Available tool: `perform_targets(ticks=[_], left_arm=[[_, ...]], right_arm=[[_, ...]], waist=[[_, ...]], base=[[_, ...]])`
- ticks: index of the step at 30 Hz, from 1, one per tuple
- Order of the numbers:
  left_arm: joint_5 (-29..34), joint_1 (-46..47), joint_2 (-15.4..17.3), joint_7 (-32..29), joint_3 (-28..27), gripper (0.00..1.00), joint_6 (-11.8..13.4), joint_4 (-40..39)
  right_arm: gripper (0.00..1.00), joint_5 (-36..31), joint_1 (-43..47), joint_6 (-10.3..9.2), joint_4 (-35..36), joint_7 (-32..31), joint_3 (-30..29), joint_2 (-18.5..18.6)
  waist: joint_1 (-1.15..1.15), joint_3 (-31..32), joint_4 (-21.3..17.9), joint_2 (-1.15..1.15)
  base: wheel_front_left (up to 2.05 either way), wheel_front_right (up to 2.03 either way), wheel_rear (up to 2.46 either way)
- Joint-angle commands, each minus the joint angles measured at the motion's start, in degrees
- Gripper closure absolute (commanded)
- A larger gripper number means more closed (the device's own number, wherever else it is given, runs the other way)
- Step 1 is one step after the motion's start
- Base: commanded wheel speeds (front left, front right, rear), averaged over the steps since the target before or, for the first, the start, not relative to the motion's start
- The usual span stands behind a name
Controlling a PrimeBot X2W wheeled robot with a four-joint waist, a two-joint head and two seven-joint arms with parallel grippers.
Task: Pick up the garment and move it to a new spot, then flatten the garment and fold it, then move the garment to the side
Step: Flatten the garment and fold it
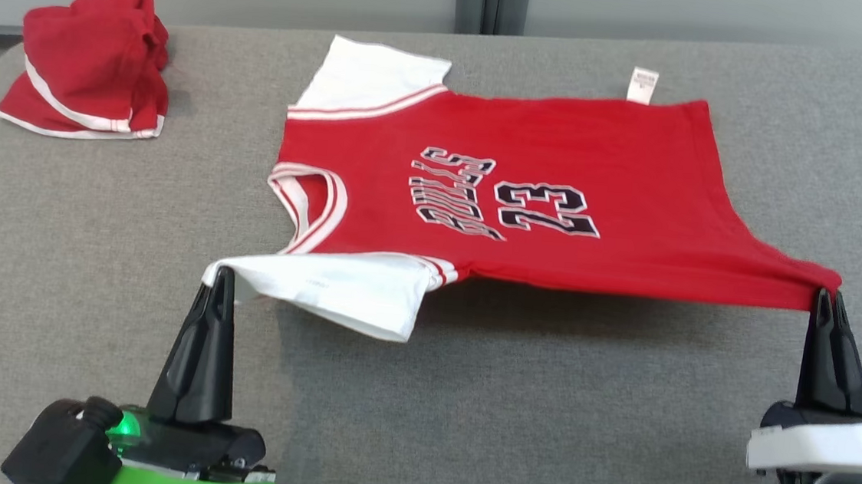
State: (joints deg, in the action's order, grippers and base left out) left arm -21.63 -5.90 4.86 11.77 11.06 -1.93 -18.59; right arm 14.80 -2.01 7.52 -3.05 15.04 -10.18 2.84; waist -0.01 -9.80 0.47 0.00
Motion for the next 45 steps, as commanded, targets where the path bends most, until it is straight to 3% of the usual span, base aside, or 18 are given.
perform_targets(ticks=[1, 7, 18, 23, 30, 45], left_arm=[[0.1, -1.8, 0.7, -0.4, -0.2, 1.00, 0.6, -0.9], [-1.6, -5.5, 0.3, -0.6, 0.2, 1.00, 0.9, 0.0], [-3.6, -2.6, -0.5, 1.6, 1.2, 1.00, -0.5, 12.2], [-3.8, -0.8, -0.8, 2.4, 1.2, 1.00, -1.1, 15.7], [-2.4, 6.6, -0.2, 3.0, 1.1, 1.00, -2.5, 19.1], [-0.4, 26.3, -0.8, 3.4, -0.7, 1.00, -4.6, 35.8]], right_arm=[[1.00, 0.3, 2.1, -0.07, 1.0, 0.2, 0.0, 0.1], [1.00, 0.8, 6.9, -0.07, 0.0, -0.3, 3.0, 0.2], [1.00, 1.2, 1.9, -0.07, -10.7, 0.1, 5.1, 0.2], [1.00, 1.5, 0.8, -0.07, -12.4, 0.2, 5.6, 0.1], [1.00, 2.1, -2.0, -0.07, -13.5, 0.2, 5.1, 0.2], [1.00, 0.1, -11.2, -0.07, -18.7, 0.2, 5.6, 0.1]], waist=[[0.01, 2.7, 1.0, 0.00], [0.01, 2.1, 0.1, 0.00], [0.01, -1.2, -0.2, 0.00], [0.01, -1.7, -0.5, 0.00], [0.01, -2.9, -1.7, 0.00], [0.01, -7.7, -3.8, 0.00]], base=[[0.00, 0.00, 0.00], [0.00, 0.00, 0.00], [0.00, 0.00, 0.00], [0.00, 0.00, 0.00], [0.00, 0.00, 0.00], [0.00, 0.00, 0.00]])
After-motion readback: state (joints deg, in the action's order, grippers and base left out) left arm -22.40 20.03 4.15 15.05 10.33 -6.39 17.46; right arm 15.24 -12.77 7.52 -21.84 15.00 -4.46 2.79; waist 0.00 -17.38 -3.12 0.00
